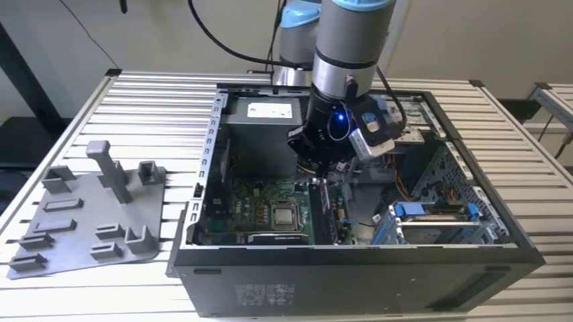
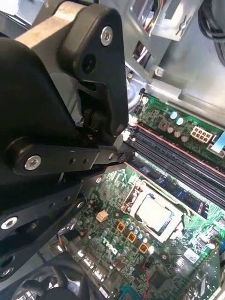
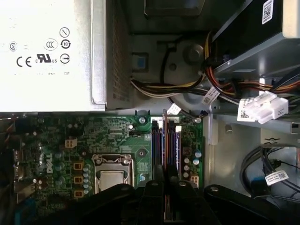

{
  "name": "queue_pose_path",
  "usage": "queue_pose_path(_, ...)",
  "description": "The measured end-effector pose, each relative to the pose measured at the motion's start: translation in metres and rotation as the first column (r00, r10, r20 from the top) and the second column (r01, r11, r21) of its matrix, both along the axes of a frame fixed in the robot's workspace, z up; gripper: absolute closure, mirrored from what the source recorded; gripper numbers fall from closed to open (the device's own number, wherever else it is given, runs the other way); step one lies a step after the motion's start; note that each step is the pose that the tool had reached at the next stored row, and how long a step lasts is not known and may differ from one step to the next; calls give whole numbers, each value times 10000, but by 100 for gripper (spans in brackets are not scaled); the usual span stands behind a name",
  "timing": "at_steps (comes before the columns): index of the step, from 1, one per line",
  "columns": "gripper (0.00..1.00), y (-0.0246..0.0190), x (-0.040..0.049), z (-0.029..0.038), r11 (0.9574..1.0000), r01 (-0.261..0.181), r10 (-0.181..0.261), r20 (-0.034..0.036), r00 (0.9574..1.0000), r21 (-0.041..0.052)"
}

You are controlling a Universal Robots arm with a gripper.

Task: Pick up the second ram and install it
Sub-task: 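Insert the second ram into the second slot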

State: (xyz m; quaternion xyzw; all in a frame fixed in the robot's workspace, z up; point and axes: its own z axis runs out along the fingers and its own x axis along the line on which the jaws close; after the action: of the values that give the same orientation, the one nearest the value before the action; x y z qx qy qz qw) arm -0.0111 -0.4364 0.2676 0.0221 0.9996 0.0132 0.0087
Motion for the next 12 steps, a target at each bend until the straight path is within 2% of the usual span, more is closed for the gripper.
queue_pose_path(1,86,0,-1,-10,10000,30,-30,-32,10000,0)
queue_pose_path(3,86,0,-2,-15,10000,41,-41,-185,9998,-3)
queue_pose_path(10,86,0,-2,-17,10000,40,-40,-198,9998,-2)
queue_pose_path(12,86,0,-3,-42,10000,40,-40,-196,9998,1)
